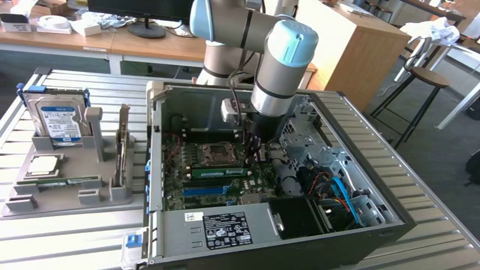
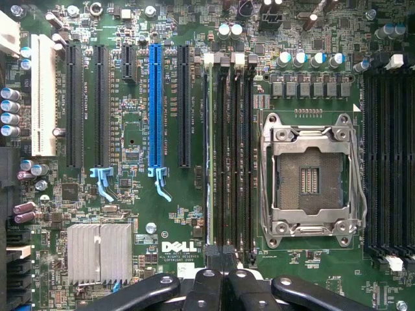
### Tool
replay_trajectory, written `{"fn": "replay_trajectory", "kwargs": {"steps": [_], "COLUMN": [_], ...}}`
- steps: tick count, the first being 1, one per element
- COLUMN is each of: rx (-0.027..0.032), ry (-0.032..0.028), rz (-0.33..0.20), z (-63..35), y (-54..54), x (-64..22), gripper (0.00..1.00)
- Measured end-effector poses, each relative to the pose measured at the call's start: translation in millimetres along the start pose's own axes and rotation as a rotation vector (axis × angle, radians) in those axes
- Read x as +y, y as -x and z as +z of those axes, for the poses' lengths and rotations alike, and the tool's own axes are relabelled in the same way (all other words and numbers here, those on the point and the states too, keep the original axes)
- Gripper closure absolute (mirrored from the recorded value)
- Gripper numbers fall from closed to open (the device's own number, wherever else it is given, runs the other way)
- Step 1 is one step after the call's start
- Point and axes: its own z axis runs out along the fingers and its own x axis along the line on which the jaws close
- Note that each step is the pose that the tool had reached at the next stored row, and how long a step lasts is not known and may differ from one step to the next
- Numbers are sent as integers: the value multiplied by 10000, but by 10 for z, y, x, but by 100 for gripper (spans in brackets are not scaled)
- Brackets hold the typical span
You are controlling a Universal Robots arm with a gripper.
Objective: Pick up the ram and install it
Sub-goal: 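Press down the ram until it locks into place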
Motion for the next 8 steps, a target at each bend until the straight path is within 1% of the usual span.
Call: {"fn": "replay_trajectory", "kwargs": {"steps": [3, 8], "rx": [-5, 1], "ry": [-2, 0], "rz": [0, 0], "z": [7, 12], "y": [0, 0], "x": [0, 0], "gripper": [90, 90]}}
